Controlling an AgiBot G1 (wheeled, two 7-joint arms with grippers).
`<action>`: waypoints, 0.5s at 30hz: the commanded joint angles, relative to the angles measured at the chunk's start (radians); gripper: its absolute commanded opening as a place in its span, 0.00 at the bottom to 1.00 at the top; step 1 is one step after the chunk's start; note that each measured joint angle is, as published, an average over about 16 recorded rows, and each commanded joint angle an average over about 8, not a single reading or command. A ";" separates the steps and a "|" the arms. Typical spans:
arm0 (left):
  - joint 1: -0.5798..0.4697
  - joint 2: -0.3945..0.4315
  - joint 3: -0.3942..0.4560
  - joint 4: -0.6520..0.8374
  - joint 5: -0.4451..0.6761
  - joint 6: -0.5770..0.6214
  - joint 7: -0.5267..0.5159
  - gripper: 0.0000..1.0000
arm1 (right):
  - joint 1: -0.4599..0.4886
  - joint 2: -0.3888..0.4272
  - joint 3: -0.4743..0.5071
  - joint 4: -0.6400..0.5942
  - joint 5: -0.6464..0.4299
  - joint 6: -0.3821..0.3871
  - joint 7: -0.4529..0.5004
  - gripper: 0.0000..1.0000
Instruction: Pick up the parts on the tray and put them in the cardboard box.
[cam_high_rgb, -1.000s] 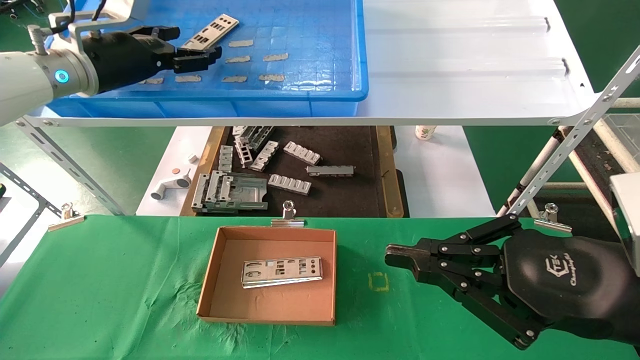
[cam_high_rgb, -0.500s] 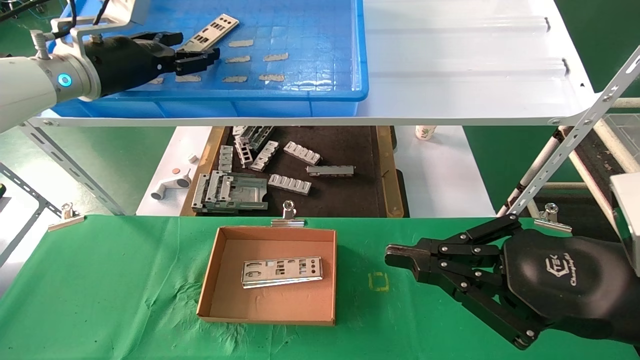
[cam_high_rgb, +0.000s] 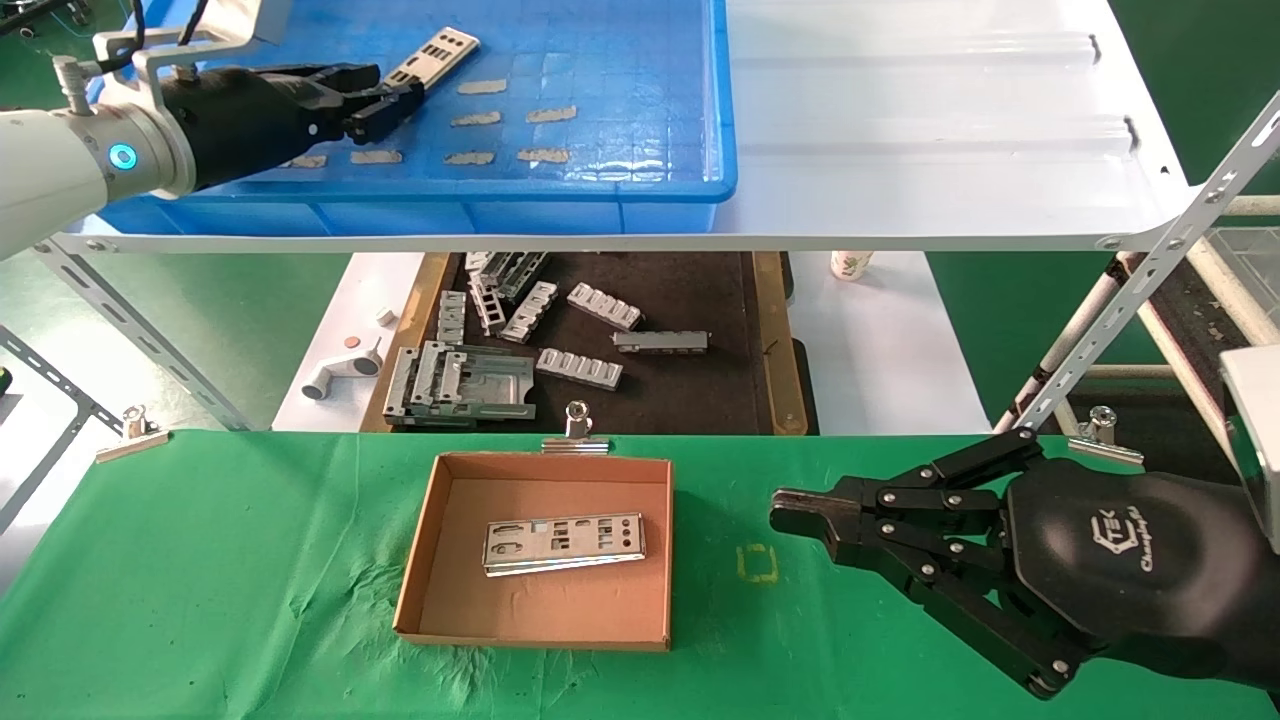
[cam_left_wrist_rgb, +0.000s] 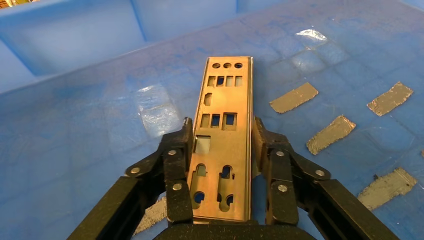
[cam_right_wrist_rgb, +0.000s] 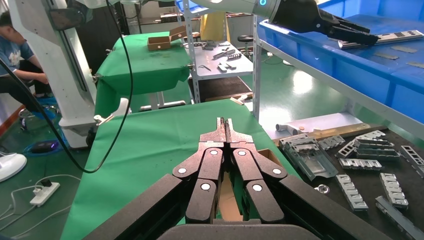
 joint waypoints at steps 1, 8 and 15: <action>-0.001 -0.001 0.000 -0.001 -0.001 0.000 0.000 0.00 | 0.000 0.000 0.000 0.000 0.000 0.000 0.000 0.00; -0.006 -0.003 -0.003 -0.003 -0.004 0.001 0.001 0.00 | 0.000 0.000 0.000 0.000 0.000 0.000 0.000 0.00; -0.028 -0.012 -0.007 -0.017 -0.010 0.016 0.016 0.00 | 0.000 0.000 0.000 0.000 0.000 0.000 0.000 0.00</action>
